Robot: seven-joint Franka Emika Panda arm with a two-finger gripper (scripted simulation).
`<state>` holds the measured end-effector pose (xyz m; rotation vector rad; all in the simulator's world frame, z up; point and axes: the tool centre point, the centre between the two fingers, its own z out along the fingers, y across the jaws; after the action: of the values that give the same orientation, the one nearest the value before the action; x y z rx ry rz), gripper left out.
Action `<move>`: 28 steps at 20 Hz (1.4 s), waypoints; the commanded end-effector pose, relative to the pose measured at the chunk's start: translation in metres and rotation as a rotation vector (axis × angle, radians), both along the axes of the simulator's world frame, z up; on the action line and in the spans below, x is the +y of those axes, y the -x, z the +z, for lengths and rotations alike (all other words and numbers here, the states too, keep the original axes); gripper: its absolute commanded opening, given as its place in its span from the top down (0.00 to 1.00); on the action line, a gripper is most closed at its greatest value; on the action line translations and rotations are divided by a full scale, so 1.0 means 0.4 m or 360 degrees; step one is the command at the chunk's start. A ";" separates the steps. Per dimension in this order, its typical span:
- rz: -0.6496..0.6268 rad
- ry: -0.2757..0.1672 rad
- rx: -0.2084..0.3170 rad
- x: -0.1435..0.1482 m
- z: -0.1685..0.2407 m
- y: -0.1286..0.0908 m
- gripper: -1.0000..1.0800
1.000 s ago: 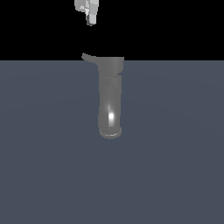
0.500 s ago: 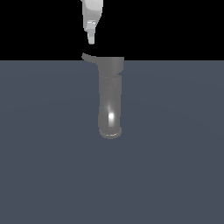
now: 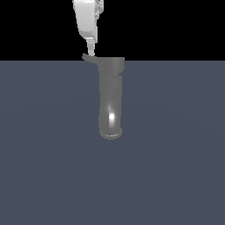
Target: Turn on the faucet by rotating a designated handle.
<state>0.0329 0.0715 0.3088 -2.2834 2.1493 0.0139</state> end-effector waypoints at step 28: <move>-0.0094 0.0016 -0.0003 0.038 -0.027 0.097 1.00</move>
<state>0.0036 0.0839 0.2980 -2.2140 2.2174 -0.0072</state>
